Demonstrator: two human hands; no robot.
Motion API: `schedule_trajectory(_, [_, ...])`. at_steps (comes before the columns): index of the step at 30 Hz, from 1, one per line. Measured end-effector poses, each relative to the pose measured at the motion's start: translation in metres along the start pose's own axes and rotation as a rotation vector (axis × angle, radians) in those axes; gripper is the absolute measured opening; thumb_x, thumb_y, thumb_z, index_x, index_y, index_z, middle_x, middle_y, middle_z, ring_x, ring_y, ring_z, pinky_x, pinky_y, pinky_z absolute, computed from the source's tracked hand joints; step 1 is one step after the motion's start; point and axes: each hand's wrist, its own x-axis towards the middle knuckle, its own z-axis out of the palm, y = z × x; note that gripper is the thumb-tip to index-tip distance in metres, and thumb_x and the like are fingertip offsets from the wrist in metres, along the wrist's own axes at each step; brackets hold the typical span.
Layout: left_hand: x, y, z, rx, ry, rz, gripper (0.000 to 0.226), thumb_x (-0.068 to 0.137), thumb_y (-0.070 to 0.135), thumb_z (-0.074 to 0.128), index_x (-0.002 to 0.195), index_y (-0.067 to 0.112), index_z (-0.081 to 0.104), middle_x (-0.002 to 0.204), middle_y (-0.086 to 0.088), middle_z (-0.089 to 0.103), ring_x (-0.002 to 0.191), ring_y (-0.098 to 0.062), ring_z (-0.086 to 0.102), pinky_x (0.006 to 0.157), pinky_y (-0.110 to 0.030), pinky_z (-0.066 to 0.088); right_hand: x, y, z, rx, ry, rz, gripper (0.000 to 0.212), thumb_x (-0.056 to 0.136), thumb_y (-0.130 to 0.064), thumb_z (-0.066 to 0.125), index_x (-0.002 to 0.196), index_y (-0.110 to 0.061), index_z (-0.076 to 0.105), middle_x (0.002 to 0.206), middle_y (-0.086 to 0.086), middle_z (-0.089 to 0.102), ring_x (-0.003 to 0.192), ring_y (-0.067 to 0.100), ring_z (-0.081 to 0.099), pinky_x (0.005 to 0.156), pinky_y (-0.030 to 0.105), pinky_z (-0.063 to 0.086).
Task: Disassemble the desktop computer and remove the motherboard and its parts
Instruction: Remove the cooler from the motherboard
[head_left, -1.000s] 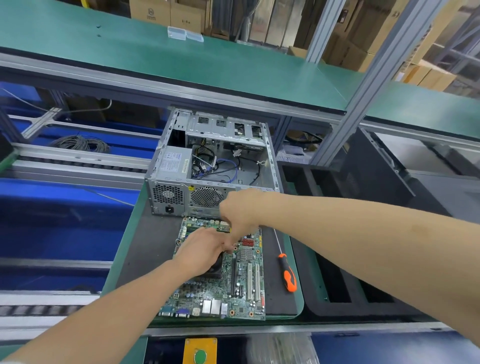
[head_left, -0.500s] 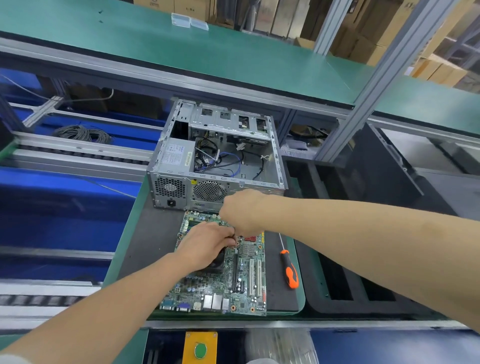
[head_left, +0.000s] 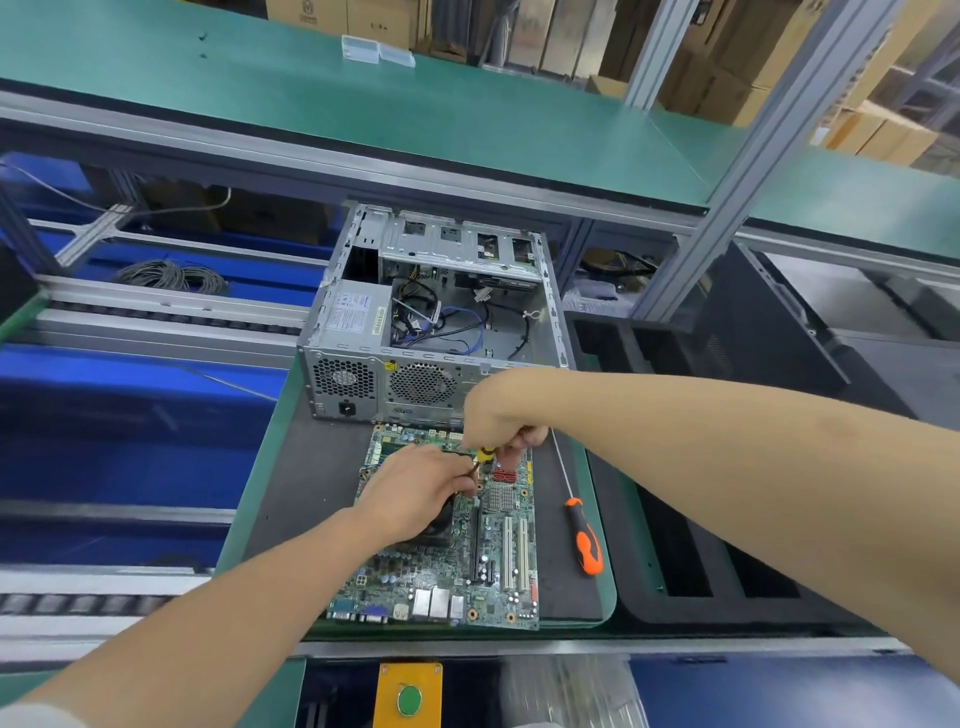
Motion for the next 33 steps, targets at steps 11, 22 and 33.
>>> schedule_trajectory(11, [0.003, -0.002, 0.002, -0.02, -0.025, -0.007, 0.021, 0.108, 0.039, 0.047, 0.115, 0.039, 0.067, 0.101, 0.011, 0.072, 0.097, -0.016, 0.063, 0.085, -0.039, 0.053, 0.001, 0.007, 0.019, -0.629, 0.526, -0.409, 0.019, 0.101, -0.027, 0.059, 0.113, -0.013, 0.062, 0.082, 0.002, 0.037, 0.058, 0.019, 0.039, 0.046, 0.03, 0.029])
schedule_trajectory(22, [0.0, 0.0, -0.002, -0.025, 0.011, 0.043, 0.021, 0.106, 0.044, 0.049, 0.109, 0.038, 0.068, 0.101, 0.018, 0.07, 0.099, -0.014, 0.065, 0.085, -0.038, 0.051, -0.009, 0.028, 0.038, -0.824, 0.606, -0.525, 0.029, 0.092, -0.016, 0.067, 0.12, -0.02, 0.062, 0.101, 0.005, 0.067, 0.09, 0.028, 0.065, 0.067, 0.038, 0.056])
schedule_trajectory(33, [0.004, -0.001, -0.028, 0.299, -0.401, 0.103, 0.08, 0.053, 0.073, 0.072, 0.112, 0.026, 0.042, 0.092, 0.011, 0.055, 0.08, -0.018, 0.058, 0.07, -0.042, 0.055, -0.022, 0.052, 0.048, -0.479, 0.478, -0.213, 0.021, 0.103, -0.031, 0.058, 0.113, -0.012, 0.059, 0.1, 0.007, 0.054, 0.084, 0.03, 0.058, 0.065, 0.04, 0.047])
